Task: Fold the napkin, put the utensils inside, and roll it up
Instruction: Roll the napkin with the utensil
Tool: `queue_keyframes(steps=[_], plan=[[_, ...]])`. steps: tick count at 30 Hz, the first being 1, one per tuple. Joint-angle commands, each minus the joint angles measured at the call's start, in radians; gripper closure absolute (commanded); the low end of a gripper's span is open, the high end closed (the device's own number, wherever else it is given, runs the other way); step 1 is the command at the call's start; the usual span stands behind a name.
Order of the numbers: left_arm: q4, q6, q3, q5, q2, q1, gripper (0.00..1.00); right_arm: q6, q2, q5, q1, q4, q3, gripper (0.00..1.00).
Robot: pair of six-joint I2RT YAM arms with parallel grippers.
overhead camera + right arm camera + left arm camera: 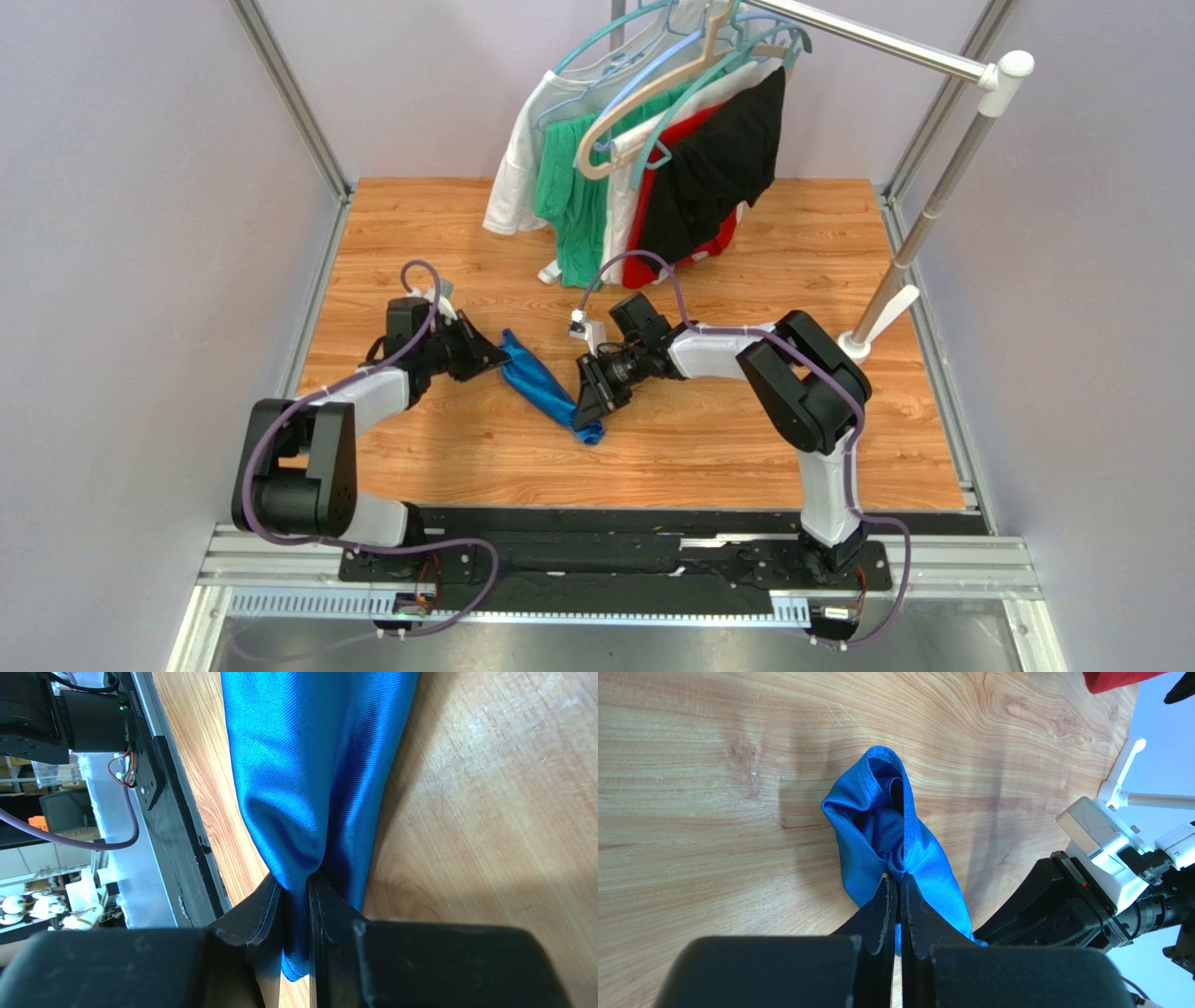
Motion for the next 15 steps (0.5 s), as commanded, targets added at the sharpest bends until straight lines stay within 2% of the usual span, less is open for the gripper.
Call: queue_keyframes(steps=[1,7,11,14,15], plan=[[-0.005,0.03,0.048,0.006,0.036,-0.004,1.0,0.014,0.037,0.019,-0.009,0.031,0.015,0.9],[-0.007,0.053,0.095,0.017,0.127,-0.002,1.0,0.015,0.033,0.041,-0.009,0.027,0.016,0.83],[-0.02,0.055,0.114,0.017,0.136,-0.004,1.0,0.012,0.005,0.052,-0.009,0.02,0.005,0.66],[-0.036,0.062,0.114,0.001,0.121,-0.004,0.99,0.008,-0.039,0.068,-0.009,0.009,-0.014,0.4],[-0.037,0.063,0.114,-0.003,0.113,-0.004,0.98,0.005,-0.052,0.072,-0.009,0.004,-0.019,0.37]])
